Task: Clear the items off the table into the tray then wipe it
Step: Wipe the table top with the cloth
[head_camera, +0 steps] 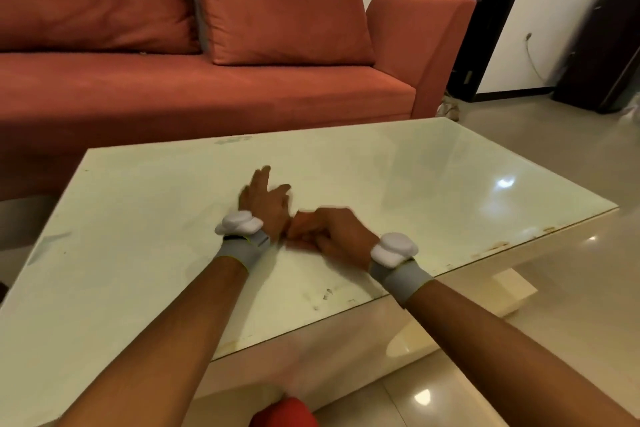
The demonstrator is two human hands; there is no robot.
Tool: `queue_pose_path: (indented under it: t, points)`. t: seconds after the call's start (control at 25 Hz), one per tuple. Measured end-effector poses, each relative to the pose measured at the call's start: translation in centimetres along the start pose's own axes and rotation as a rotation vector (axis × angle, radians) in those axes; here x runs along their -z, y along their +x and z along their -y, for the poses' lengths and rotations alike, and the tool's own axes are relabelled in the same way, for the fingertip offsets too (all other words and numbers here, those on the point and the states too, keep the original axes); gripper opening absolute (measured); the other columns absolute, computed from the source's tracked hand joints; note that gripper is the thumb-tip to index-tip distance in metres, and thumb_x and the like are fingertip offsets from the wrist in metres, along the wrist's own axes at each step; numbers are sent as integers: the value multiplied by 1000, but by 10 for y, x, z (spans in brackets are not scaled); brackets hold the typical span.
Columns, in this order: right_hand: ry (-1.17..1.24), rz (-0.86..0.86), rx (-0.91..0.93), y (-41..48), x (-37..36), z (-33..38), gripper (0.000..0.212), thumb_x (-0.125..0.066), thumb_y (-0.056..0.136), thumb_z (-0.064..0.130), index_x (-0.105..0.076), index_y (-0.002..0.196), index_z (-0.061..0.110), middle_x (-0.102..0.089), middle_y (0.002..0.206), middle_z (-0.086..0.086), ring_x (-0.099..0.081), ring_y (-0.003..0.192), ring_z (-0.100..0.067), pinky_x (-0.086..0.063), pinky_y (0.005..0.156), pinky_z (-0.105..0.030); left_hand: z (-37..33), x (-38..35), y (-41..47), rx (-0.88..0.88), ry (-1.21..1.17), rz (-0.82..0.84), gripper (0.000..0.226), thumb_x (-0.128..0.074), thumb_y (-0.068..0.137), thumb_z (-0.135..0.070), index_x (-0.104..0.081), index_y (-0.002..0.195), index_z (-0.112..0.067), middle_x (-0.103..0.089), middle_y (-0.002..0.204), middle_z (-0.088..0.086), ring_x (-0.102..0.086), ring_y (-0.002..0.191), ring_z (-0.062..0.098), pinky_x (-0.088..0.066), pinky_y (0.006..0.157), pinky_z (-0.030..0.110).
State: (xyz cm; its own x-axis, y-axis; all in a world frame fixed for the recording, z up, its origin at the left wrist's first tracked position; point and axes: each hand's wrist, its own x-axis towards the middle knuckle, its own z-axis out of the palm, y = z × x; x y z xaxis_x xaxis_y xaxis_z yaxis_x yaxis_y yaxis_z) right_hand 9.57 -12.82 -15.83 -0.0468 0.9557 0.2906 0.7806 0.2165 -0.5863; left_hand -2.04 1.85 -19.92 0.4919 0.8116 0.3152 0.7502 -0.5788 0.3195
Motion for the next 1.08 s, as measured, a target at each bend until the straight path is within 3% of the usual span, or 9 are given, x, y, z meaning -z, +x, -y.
queue_pose_path:
  t: [0.12,0.2,0.28,0.4,0.56,0.68,0.76,0.84,1.08]
  points:
    - [-27,258,190,-48,28,-1,21,-64,87,11,-71,106,12,-66,118,5,-50,108,16,-41,98,-9,2,-5,-7,-42,-100,-54,35,-44,96,-27,-57,128,-26,-22,156,9,-29,140,31,-27,114,40]
    - [-86,346,137,-52,62,-29,22,-65,86,13,-71,107,14,-64,119,9,-54,112,12,-44,98,-13,6,-4,-6,-39,-108,-94,33,-45,96,-30,-59,126,-29,-26,154,8,-34,137,31,-31,112,40]
    - [-193,197,19,-35,81,-58,24,-69,84,19,-72,108,20,-70,113,2,-63,108,-6,-50,97,-28,3,-7,-7,-92,-75,-58,33,-46,96,-31,-59,126,-31,-26,153,9,-32,138,31,-30,112,42]
    - [-213,-37,22,-4,57,-61,23,-70,83,26,-73,103,16,-74,104,-3,-67,100,-16,-50,94,-31,-5,-8,-6,-60,-95,-14,35,-47,96,-22,-57,128,-33,-24,154,9,-23,143,28,-30,112,41]
    - [-65,257,260,-49,46,-34,18,-62,85,1,-72,99,5,-69,103,-3,-59,101,-4,-36,84,2,-26,-1,-1,62,-42,105,40,-49,90,-9,-61,123,-28,-23,151,9,-49,122,34,-42,98,38]
    - [-39,394,334,-67,101,-80,18,-60,86,2,-72,100,5,-67,108,2,-56,102,11,-39,88,-2,-64,-7,-1,93,-155,1,27,-51,90,-9,-71,105,-19,-35,143,6,-61,94,32,-45,86,32]
    - [1,289,315,-43,118,-110,22,-65,83,2,-72,103,8,-66,110,2,-57,106,10,-45,91,-8,-79,-12,-1,89,-264,-72,25,-54,90,-10,-72,105,-17,-40,139,9,-58,107,30,-37,91,23]
    - [-45,195,271,-19,108,-112,24,-66,83,7,-71,106,14,-70,107,-1,-64,102,-5,-48,90,-14,-93,-16,0,130,-335,-94,25,-54,91,-12,-70,110,-19,-43,136,12,-49,122,26,-28,91,14]
    - [50,633,545,-59,118,-116,17,-60,88,9,-73,98,10,-62,100,6,-56,87,6,-35,80,1,-102,-28,-12,240,-214,-8,28,-51,92,-42,-63,118,-37,-37,144,-3,-47,125,17,-39,101,28]
